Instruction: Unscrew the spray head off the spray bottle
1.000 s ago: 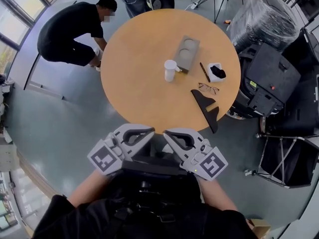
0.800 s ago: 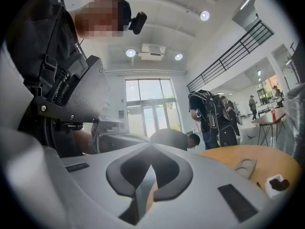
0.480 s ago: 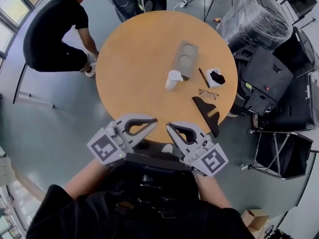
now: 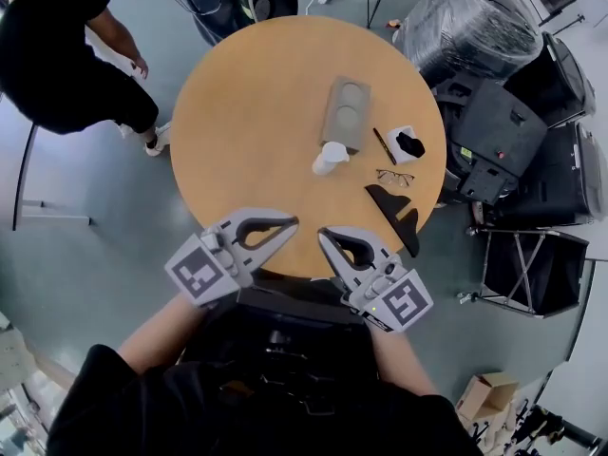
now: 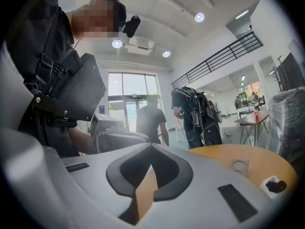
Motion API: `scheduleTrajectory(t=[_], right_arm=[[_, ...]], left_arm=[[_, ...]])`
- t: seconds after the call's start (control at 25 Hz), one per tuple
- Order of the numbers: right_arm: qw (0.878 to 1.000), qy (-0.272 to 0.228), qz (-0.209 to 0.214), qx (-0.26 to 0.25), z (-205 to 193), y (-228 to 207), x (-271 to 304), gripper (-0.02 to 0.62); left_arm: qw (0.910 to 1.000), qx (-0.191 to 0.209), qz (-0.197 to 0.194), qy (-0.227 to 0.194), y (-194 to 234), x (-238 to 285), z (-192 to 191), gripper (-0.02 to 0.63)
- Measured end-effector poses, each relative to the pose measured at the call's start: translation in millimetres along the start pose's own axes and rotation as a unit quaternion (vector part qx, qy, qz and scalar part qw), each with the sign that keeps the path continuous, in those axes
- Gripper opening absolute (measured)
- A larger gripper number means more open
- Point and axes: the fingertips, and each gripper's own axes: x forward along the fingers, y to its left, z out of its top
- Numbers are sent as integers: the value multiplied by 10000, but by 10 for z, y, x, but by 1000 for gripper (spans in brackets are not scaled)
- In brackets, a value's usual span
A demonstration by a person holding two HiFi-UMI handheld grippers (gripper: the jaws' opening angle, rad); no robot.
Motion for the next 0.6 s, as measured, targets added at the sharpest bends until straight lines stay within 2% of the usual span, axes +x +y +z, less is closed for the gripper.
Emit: scheduleTrajectory(t=[0.12,0.24,0.48,0.6], right_arm=[[9997,-42,-228,-5,-12,-130,77,5],[9994,-23,-332,26,-30,-261,93,6],[9996,-22,-273,85,-121,-610,11,6],[9997,-19,-198,119,-194,-831,-32,6]], left_arm=[[9999,12,-128,19,138,29,-40,3],[9999,-40,-94,-6,261,101,-58,3],[9997,50,-71,-245,368,383,-54,5],[9999,42,57,-139,443,571,-190,5]])
